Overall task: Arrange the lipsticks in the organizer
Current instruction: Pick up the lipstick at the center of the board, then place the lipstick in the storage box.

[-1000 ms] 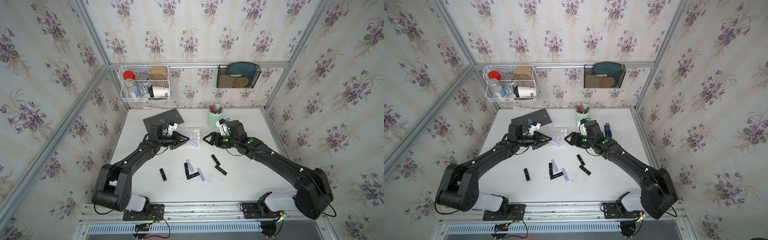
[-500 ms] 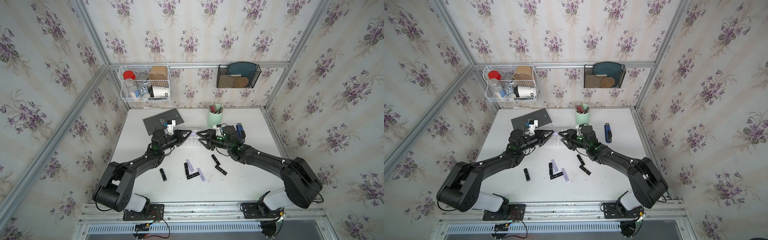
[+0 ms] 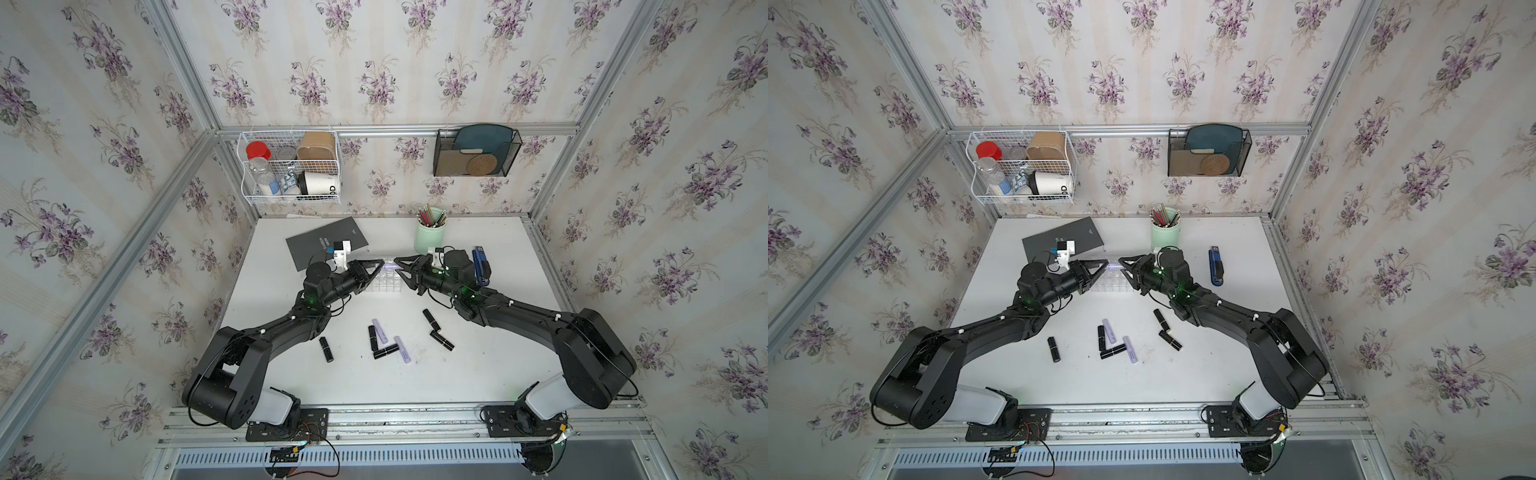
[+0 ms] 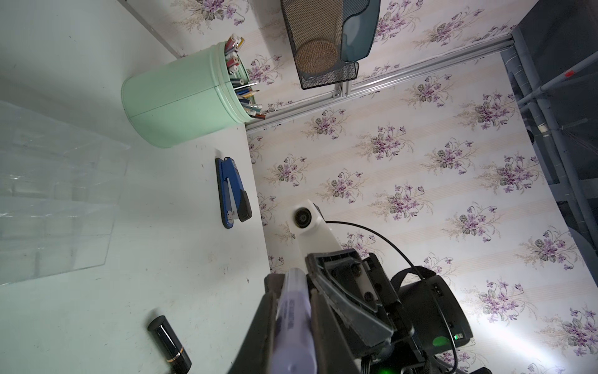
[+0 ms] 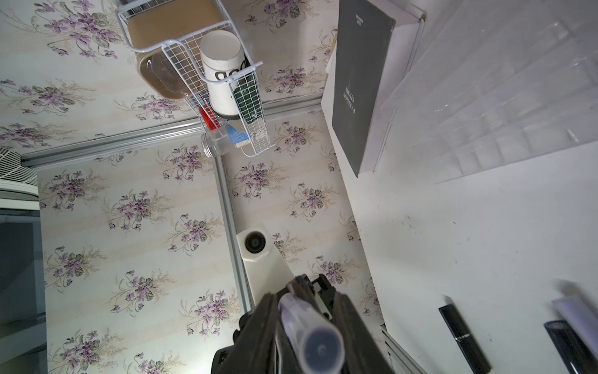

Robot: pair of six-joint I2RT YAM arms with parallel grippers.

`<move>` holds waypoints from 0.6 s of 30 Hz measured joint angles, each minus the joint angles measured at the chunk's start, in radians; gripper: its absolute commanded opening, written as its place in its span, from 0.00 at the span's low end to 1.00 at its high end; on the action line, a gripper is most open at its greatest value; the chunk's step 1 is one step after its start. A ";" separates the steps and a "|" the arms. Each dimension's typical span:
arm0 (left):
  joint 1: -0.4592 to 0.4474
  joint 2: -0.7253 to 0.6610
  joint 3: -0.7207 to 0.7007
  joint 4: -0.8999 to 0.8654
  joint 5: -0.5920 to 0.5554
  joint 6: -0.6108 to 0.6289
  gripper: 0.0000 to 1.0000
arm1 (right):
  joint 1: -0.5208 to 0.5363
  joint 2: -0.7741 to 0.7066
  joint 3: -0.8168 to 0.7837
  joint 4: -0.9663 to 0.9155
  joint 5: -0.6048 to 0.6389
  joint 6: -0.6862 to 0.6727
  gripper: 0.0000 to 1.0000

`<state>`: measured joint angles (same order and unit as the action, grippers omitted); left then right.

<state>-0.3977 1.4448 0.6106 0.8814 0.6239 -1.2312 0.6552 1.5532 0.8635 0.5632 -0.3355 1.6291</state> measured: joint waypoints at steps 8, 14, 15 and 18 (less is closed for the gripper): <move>-0.009 -0.001 0.000 0.006 -0.017 0.001 0.12 | 0.002 0.031 0.032 -0.008 0.023 0.043 0.21; 0.041 -0.115 0.030 -0.171 -0.013 0.071 0.40 | 0.004 0.088 0.164 -0.062 0.032 -0.023 0.15; 0.064 -0.145 0.042 -0.227 -0.002 0.093 0.41 | -0.002 0.101 0.200 -0.084 0.042 -0.056 0.15; 0.152 -0.235 0.112 -0.533 -0.058 0.196 0.42 | -0.013 0.151 0.344 -0.210 0.098 -0.198 0.14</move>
<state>-0.2455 1.2095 0.7227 0.3481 0.5659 -1.0348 0.6426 1.7042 1.2079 0.3534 -0.2379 1.4307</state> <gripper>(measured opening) 0.415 0.209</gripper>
